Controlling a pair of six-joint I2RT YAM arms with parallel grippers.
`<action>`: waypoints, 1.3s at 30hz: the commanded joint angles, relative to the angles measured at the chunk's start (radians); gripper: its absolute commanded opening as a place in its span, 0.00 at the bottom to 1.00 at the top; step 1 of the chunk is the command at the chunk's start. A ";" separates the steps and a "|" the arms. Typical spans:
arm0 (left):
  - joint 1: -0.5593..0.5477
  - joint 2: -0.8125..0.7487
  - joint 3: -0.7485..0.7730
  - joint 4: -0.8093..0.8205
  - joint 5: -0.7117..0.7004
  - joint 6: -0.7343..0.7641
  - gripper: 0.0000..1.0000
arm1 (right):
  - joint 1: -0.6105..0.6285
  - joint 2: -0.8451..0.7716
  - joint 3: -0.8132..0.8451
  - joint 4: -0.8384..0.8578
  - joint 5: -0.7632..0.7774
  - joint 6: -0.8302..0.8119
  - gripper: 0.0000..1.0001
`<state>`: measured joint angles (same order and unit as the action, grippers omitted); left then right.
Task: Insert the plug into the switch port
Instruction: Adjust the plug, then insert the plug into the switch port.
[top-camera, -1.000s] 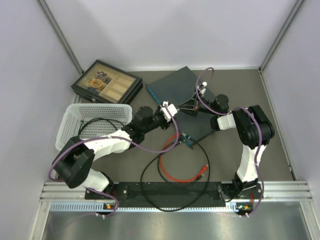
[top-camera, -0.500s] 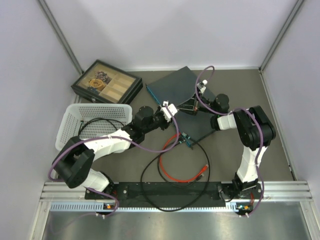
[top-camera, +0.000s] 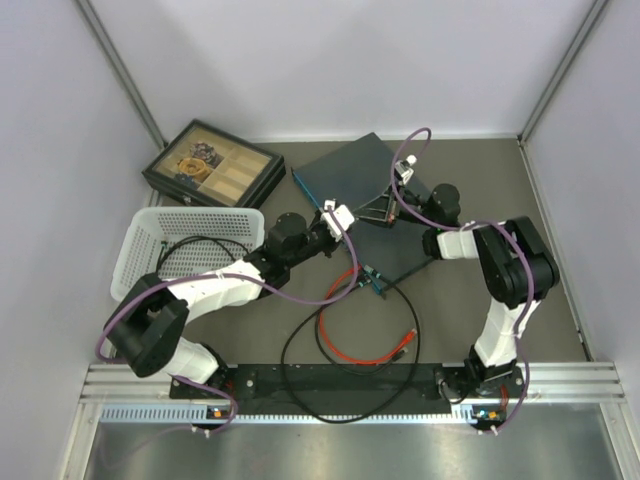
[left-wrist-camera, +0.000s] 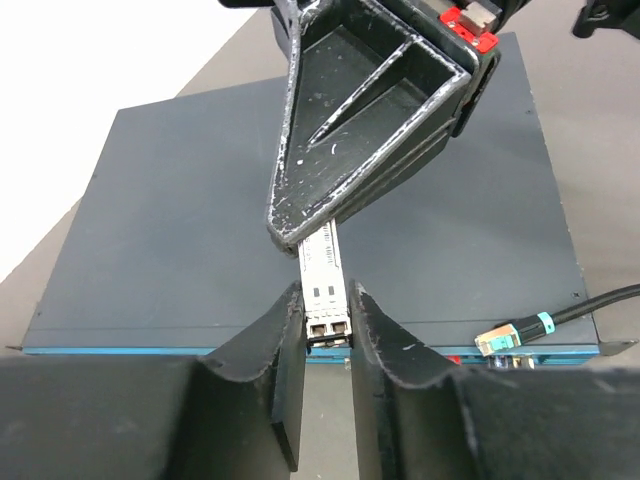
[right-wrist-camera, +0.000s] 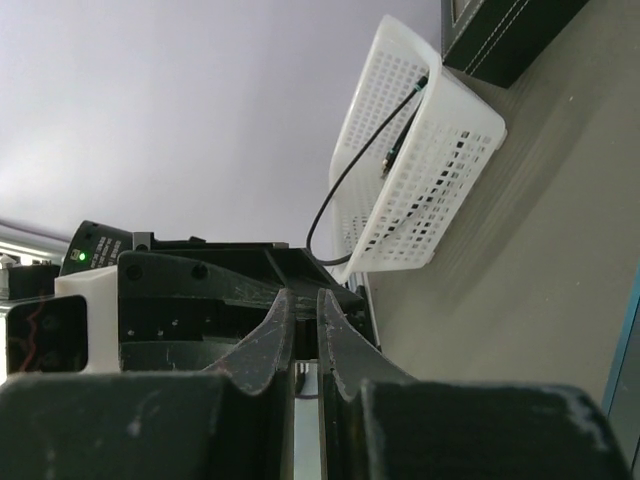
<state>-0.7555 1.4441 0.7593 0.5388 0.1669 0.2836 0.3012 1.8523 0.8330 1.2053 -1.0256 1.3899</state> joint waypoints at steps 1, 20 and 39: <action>-0.008 -0.036 0.017 0.069 -0.004 -0.007 0.23 | 0.018 -0.073 0.014 -0.078 0.007 -0.107 0.00; -0.010 -0.096 -0.136 0.078 0.013 -0.080 0.00 | -0.022 -0.183 0.083 -0.579 0.085 -0.461 0.70; 0.091 0.111 -0.233 0.280 0.174 -0.251 0.00 | -0.447 -0.162 0.317 -1.113 0.536 -1.068 0.99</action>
<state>-0.6823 1.4929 0.5133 0.6815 0.2707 0.0811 -0.0925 1.6279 1.0962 0.0788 -0.5480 0.4046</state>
